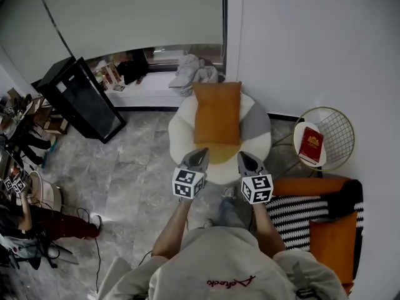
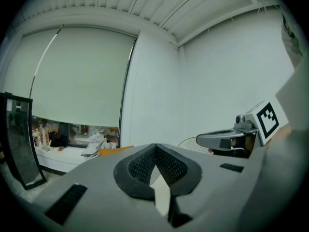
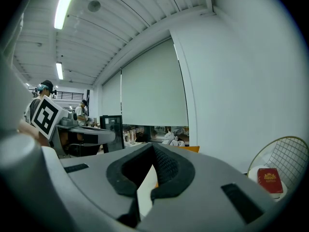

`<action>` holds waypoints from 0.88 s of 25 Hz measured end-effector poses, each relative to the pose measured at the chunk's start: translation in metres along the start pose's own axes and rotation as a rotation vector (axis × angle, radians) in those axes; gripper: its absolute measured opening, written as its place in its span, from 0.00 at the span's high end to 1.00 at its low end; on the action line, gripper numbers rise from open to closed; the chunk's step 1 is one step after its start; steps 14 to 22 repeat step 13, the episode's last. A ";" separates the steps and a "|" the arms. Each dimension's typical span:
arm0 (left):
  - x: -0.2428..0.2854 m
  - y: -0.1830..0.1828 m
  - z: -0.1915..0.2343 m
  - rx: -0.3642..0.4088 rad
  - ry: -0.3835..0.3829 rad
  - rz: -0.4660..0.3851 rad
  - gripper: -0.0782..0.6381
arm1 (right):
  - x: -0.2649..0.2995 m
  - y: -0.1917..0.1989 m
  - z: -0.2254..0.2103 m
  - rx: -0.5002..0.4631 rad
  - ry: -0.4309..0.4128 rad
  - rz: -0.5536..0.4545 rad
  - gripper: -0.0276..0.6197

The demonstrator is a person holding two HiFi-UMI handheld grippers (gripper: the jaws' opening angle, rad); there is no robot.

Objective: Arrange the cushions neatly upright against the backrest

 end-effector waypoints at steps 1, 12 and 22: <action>0.000 -0.001 -0.001 0.002 0.002 0.000 0.85 | -0.001 0.000 0.000 0.000 0.001 -0.001 0.92; -0.014 0.004 -0.003 0.006 0.013 0.012 0.85 | -0.006 0.005 0.012 -0.012 0.007 0.011 0.92; -0.017 0.005 -0.003 0.002 0.014 0.013 0.85 | -0.006 0.005 0.015 -0.015 0.006 0.012 0.92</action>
Point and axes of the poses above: the fingertips, and each gripper's own axes: x forward along the fingers, z to its left, y out of its underside, the point moved 4 cm from there along -x, backward along the fingers, and after that the axes turned 13 degrees about x, right-handed, at the moved point
